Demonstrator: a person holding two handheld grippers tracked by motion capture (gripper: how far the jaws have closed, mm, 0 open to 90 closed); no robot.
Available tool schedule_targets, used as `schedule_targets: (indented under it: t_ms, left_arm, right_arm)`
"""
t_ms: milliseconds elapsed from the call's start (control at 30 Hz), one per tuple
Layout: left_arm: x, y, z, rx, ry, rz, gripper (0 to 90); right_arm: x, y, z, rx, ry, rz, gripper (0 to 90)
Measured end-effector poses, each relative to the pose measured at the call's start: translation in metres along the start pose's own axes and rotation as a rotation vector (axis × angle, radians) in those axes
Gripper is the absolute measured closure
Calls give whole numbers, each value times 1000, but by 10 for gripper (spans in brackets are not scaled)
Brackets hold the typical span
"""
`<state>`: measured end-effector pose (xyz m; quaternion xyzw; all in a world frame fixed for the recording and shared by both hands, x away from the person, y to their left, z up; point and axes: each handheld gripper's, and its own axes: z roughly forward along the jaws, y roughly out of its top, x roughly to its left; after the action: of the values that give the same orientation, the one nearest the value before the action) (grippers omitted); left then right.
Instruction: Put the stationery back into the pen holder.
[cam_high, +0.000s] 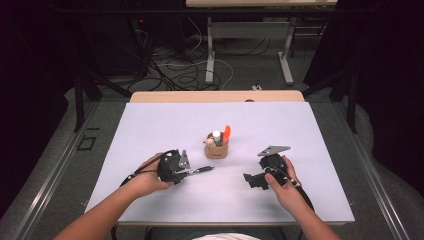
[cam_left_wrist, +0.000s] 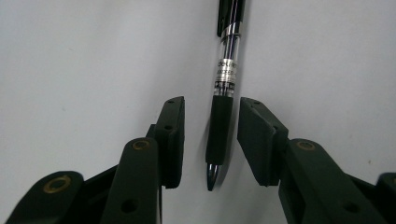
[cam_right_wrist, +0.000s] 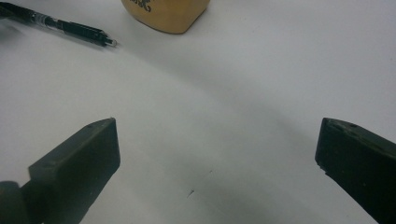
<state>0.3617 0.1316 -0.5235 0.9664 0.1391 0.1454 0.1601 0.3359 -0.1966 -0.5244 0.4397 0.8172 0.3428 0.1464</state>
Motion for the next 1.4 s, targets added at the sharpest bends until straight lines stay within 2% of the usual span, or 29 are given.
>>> schedule_targets:
  t_ms: [233,400,867,1100,1400]
  left_arm:
    - [-2,1,5,21,1,19,659]
    - [-2,1,7,49,1,47,692]
    - [-3,2,8,56,-12,76,786]
    - [-4,4,8,67,-7,94,791]
    - [-4,6,7,79,-18,89,795]
  right_arm:
    - [0,0,0,4,2,-1,0]
    - [0,0,0,5,1,0,0]
    - [1,0,1,4,4,-1,0]
    - [1,0,1,4,4,-1,0]
    - [1,0,1,5,5,-5,0]
